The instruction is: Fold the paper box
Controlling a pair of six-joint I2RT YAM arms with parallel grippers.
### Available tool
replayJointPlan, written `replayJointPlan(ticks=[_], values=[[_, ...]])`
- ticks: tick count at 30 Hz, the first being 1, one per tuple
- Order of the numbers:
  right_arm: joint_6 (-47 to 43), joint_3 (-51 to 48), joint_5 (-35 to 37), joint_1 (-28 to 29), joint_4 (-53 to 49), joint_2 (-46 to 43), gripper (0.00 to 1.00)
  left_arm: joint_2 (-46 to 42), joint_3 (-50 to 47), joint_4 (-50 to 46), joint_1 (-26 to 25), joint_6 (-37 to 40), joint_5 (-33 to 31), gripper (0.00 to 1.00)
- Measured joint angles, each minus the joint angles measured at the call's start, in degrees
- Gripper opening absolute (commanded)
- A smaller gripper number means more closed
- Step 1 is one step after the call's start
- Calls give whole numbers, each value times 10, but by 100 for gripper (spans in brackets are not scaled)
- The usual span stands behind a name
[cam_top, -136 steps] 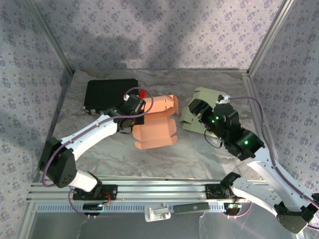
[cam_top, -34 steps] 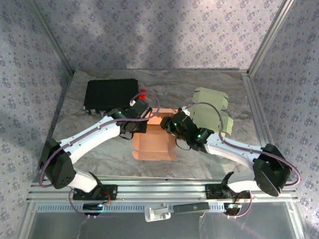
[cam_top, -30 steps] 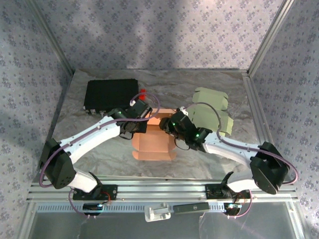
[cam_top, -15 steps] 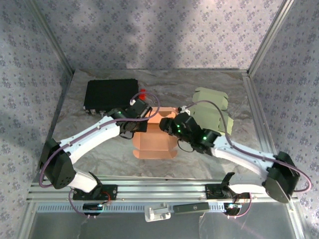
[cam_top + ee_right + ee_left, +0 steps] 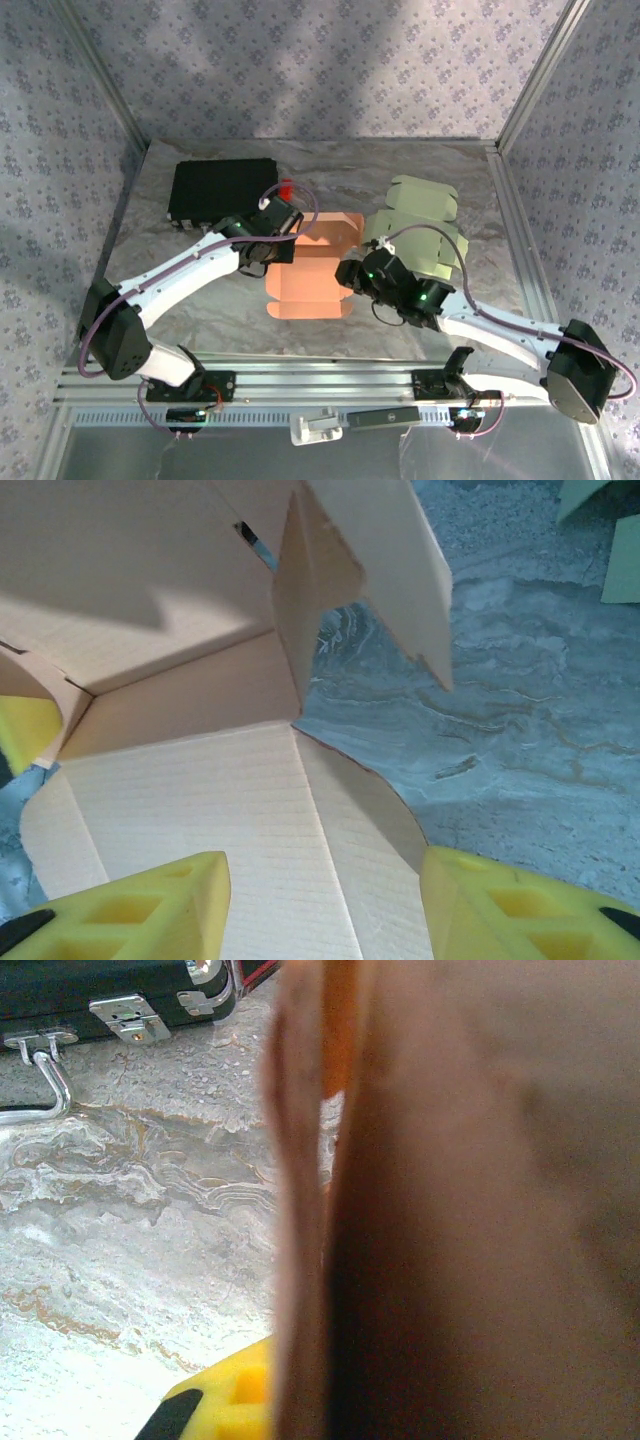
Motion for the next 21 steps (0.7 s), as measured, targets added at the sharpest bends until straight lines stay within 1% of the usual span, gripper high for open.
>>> replayJointPlan(ticks=[5,10,14,16,18,19,21], values=[[4,-7,0,0,15,19,54,0,0,0,4,0,5,0],[-1,-9,-8,-6,13,20,55,-1,0,2,9,0,14,0],[-52,20,-42,-23,-27,8,62,-1,0,8,21,2,28,0],[-95,47,-75,-46,-52,-4,64,-1,0,12,33,9,42,0],[-139,66,-133,-90,-64,-29,67,-1,0,19,51,21,66,0],[-155,69,-164,-119,-64,-47,69,-1,0,21,59,30,77,0],[-182,65,-242,-198,-54,-90,76,0,5,23,77,53,105,0]])
